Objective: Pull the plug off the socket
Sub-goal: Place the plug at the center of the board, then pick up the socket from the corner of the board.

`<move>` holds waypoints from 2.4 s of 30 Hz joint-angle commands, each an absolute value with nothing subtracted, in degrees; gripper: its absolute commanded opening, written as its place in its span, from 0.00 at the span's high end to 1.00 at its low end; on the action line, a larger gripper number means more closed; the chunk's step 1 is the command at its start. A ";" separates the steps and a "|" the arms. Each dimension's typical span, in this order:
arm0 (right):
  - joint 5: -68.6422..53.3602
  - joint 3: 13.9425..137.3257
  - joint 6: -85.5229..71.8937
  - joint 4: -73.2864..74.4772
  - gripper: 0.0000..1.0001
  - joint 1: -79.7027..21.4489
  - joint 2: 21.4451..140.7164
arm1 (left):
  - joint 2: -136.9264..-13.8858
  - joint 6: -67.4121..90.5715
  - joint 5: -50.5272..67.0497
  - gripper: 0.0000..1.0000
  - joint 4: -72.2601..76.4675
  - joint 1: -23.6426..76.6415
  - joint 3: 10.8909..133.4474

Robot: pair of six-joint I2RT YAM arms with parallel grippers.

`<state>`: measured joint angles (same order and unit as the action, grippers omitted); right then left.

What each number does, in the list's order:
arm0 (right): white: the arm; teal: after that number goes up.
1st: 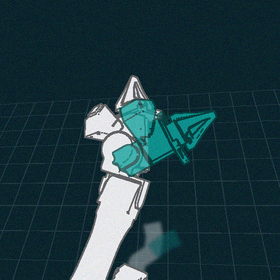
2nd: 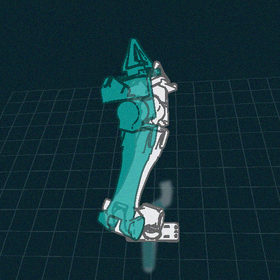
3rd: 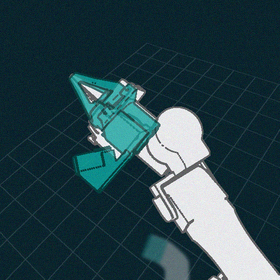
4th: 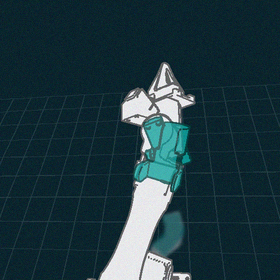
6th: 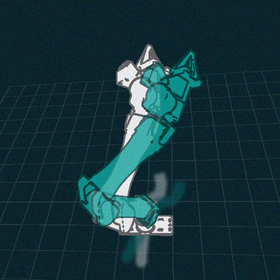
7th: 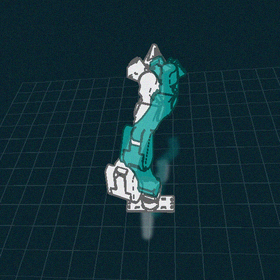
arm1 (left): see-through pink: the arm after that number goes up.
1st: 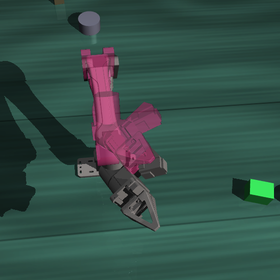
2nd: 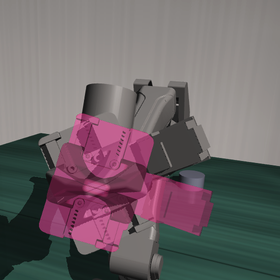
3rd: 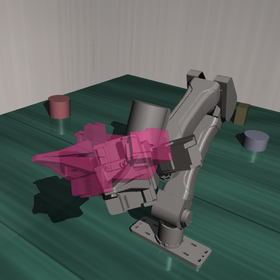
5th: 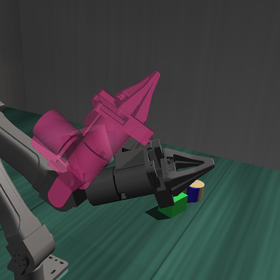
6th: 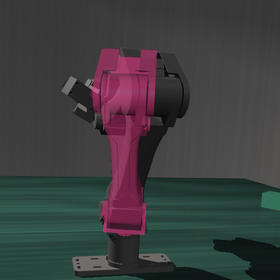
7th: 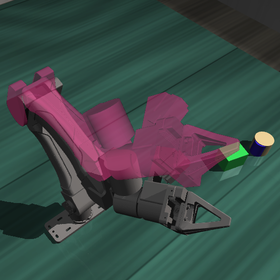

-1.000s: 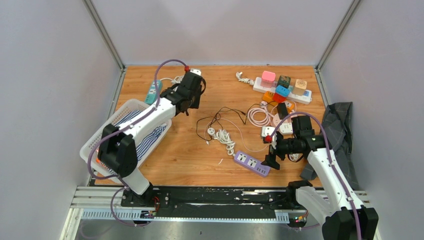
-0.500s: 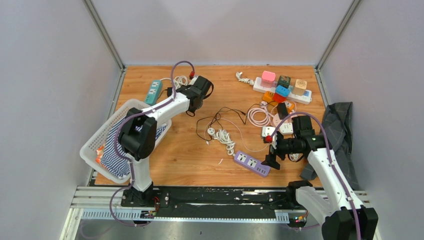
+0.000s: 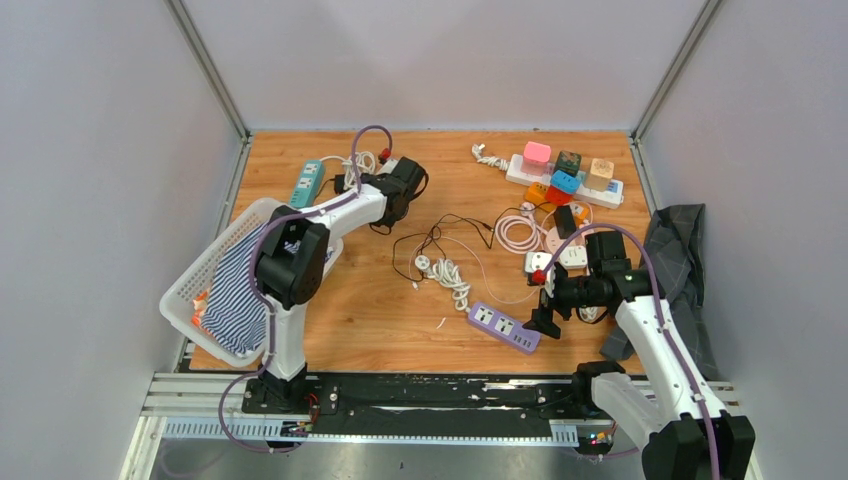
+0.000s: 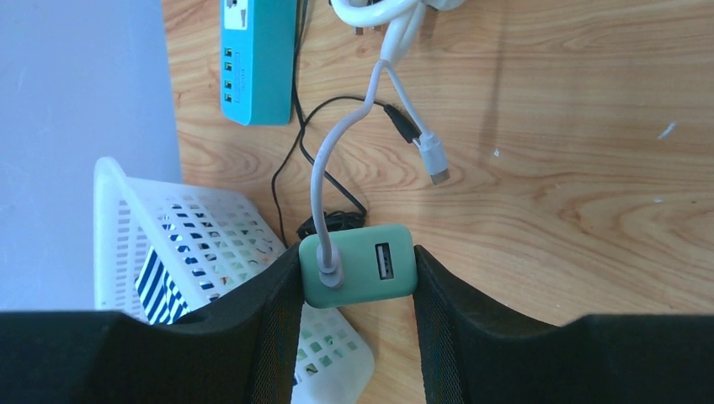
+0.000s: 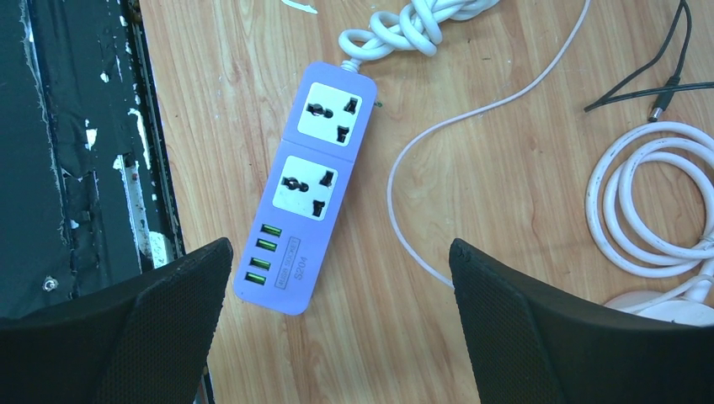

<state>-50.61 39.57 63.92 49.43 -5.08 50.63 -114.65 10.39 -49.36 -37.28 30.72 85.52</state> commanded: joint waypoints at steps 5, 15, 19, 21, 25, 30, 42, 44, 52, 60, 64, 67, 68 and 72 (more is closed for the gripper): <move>-52.65 38.76 64.78 51.42 0.00 -4.04 50.58 | -117.42 10.11 -52.23 0.42 -38.06 29.71 86.02; -52.73 38.76 64.78 51.50 0.00 -3.76 50.62 | -112.60 9.66 -46.73 0.17 -39.34 29.71 87.24; -52.82 38.76 64.86 51.59 0.00 -3.60 50.46 | -106.95 10.50 -39.12 0.14 -39.49 29.73 86.51; -52.83 38.76 64.92 51.59 0.00 -3.54 50.52 | -104.32 10.92 -34.23 0.11 -39.42 29.78 85.77; -52.95 38.76 65.04 51.69 0.00 -3.36 50.42 | -99.75 11.16 -21.97 0.05 -39.10 29.79 84.38; -53.00 38.76 65.26 51.76 0.00 -3.34 50.40 | -92.71 10.88 0.63 0.00 -34.52 30.07 78.77; -53.00 38.87 65.47 51.92 0.00 -3.00 50.33 | -72.19 12.17 27.32 0.00 -2.93 40.12 55.38; -53.07 38.93 65.41 51.94 0.00 -2.85 50.30 | -71.68 10.05 28.75 0.00 -0.80 43.54 53.98; -53.35 39.02 65.44 52.12 0.00 -1.98 50.27 | -73.95 -11.07 29.98 0.00 -0.79 59.76 52.97; -53.39 39.02 65.58 52.27 0.00 -1.13 50.09 | -80.54 -29.08 24.63 0.00 -0.79 68.33 51.29; -53.80 39.07 65.96 52.47 0.00 -0.56 49.70 | -84.80 -33.46 22.65 0.00 -0.70 68.75 52.35; -53.96 39.19 66.03 52.55 0.00 -0.54 49.57 | -88.74 -34.04 21.53 0.00 -0.70 68.82 54.26; -53.99 39.20 66.01 52.56 0.00 1.09 49.49 | -90.22 -34.28 21.38 0.00 -0.70 68.88 54.90; -54.29 39.20 66.05 52.56 0.00 2.21 49.32 | -95.49 -34.74 20.25 0.03 -0.71 69.21 57.64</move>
